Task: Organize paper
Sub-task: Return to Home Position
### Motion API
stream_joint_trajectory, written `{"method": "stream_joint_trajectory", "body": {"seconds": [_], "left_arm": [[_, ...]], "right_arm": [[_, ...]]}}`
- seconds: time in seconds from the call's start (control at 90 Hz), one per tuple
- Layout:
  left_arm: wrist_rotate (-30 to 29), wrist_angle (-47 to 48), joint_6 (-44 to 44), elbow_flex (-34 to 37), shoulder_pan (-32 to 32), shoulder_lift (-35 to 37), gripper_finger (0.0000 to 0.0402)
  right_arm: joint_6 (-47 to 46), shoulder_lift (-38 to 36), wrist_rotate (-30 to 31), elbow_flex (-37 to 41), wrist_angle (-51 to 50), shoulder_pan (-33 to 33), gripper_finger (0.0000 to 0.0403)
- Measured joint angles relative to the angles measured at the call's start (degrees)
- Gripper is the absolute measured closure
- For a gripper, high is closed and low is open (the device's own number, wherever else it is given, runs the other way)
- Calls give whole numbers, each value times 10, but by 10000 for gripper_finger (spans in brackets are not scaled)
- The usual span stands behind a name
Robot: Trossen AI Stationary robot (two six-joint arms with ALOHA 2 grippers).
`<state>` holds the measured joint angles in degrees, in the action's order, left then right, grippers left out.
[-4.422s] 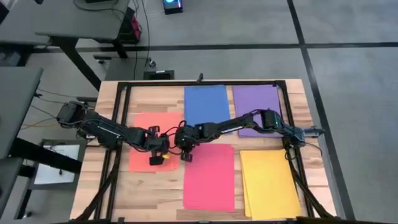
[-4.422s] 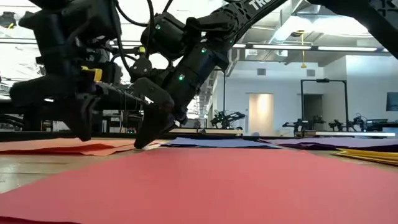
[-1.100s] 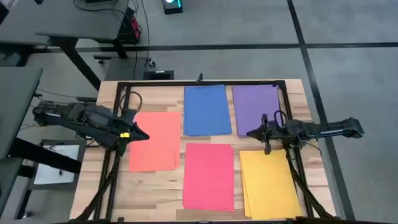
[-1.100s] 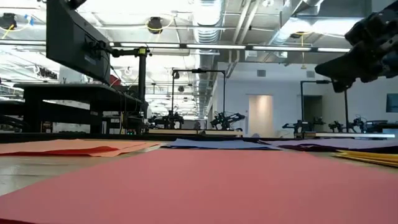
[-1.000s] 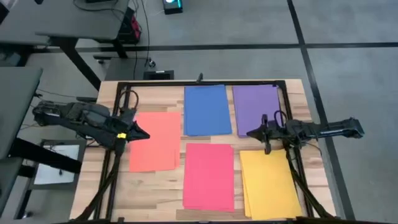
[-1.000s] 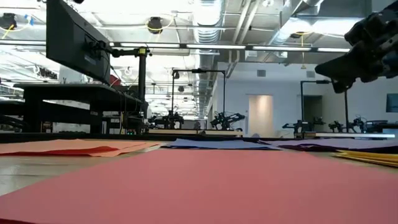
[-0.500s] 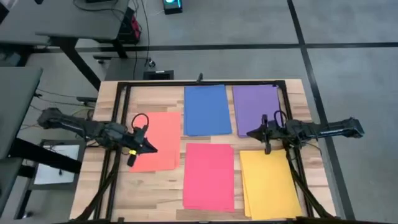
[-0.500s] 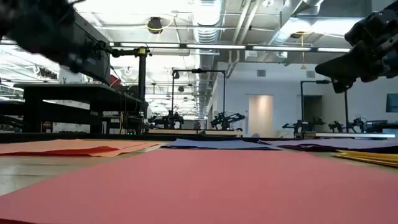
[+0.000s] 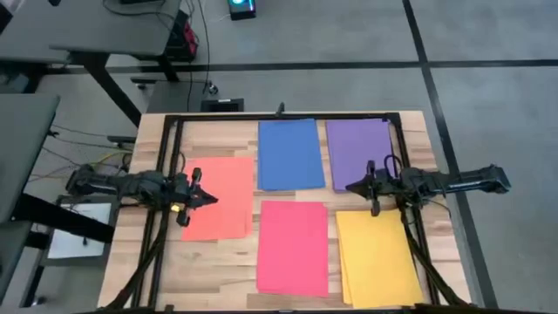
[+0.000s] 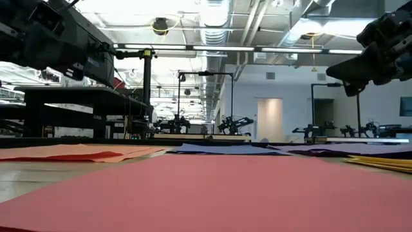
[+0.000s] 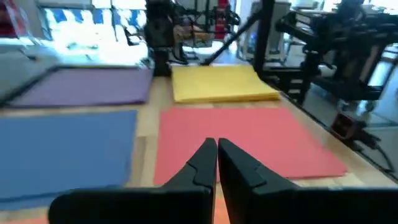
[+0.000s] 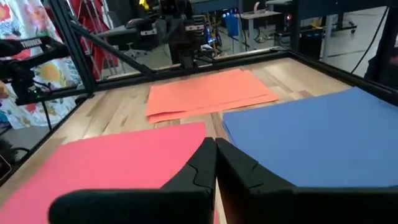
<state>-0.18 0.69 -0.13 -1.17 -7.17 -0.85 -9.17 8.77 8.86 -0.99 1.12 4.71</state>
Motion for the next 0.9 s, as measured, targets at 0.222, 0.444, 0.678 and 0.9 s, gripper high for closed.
{"method": "stream_joint_trajectory", "body": {"seconds": [0.222, 0.444, 0.678, 0.9], "left_arm": [[-1, -11, 24, 6, 15, 4, 402], [-1, -11, 10, 7, 15, -19, 402], [-1, -12, 9, 7, 15, -19, 402], [-1, -12, 8, 7, 15, -19, 402]], "right_arm": [[0, 2, 0, 1, 5, 0, 403], [1, 2, 0, 1, 5, 0, 403], [2, 2, 0, 1, 6, 0, 403], [2, 2, 0, 1, 6, 0, 403]]}}
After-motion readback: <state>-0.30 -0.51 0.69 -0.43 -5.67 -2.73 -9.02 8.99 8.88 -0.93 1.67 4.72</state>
